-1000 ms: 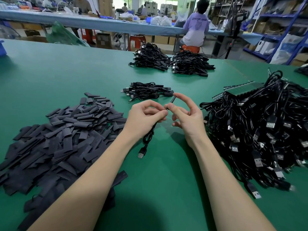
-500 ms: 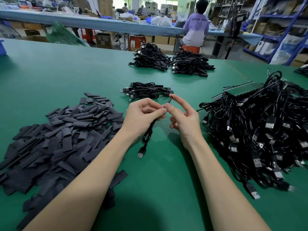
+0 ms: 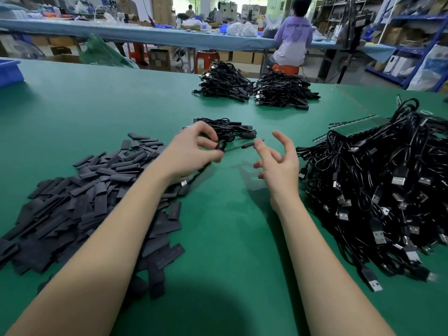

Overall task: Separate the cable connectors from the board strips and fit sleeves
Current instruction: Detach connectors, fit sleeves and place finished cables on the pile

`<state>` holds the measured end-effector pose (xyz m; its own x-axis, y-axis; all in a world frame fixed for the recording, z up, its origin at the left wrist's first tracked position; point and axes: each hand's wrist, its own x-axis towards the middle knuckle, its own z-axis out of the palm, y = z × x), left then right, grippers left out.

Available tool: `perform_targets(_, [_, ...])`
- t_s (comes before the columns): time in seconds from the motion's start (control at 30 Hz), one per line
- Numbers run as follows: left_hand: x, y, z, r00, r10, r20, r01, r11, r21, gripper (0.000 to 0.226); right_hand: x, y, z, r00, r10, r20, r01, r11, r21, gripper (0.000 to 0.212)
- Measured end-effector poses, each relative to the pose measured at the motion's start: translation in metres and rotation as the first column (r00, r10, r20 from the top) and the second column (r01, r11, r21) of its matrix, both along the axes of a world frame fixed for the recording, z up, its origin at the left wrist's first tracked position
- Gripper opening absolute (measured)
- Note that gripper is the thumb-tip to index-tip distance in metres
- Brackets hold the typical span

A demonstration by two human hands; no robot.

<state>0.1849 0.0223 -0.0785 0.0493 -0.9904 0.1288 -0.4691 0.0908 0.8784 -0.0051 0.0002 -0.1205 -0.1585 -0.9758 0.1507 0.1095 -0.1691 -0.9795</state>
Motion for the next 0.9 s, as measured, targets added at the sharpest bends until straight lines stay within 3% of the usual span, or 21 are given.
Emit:
perform_targets(0.17, [0.003, -0.043, 0.044, 0.964, 0.082, 0.254, -0.038, 0.984, -0.174, 0.017, -0.003, -0.005, -0.008, 0.966, -0.042, -0.254, 0.031, 0.998, -0.049, 0.021])
perform_targets(0.27, [-0.015, -0.082, 0.049, 0.865, 0.149, 0.479, -0.017, 0.963, -0.269, 0.018, -0.004, -0.007, -0.010, 0.944, -0.058, -0.324, 0.034, 0.996, -0.076, 0.012])
perform_targets(0.43, [-0.021, -0.121, 0.013, 0.648, 0.136, 0.749, 0.007, 0.983, -0.184, 0.018, -0.007, -0.010, -0.012, 0.931, -0.050, -0.362, 0.031, 0.998, -0.057, 0.008])
perform_targets(0.6, [-0.014, -0.125, -0.013, 0.580, 0.201, 0.789, -0.032, 0.974, -0.224, 0.006, -0.008, -0.012, -0.014, 0.927, -0.035, -0.372, 0.023, 0.999, -0.038, 0.005])
perform_targets(0.77, [-0.008, -0.112, -0.031, 0.598, 0.230, 0.768, 0.011, 0.956, -0.294, 0.027, -0.005, -0.011, -0.013, 0.924, -0.023, -0.382, 0.011, 0.999, -0.032, 0.005])
perform_targets(0.9, [-0.006, -0.101, -0.035, 0.611, 0.228, 0.758, 0.036, 0.949, -0.314, 0.030, -0.005, -0.008, -0.011, 0.913, -0.015, -0.409, 0.004, 1.000, -0.028, 0.006])
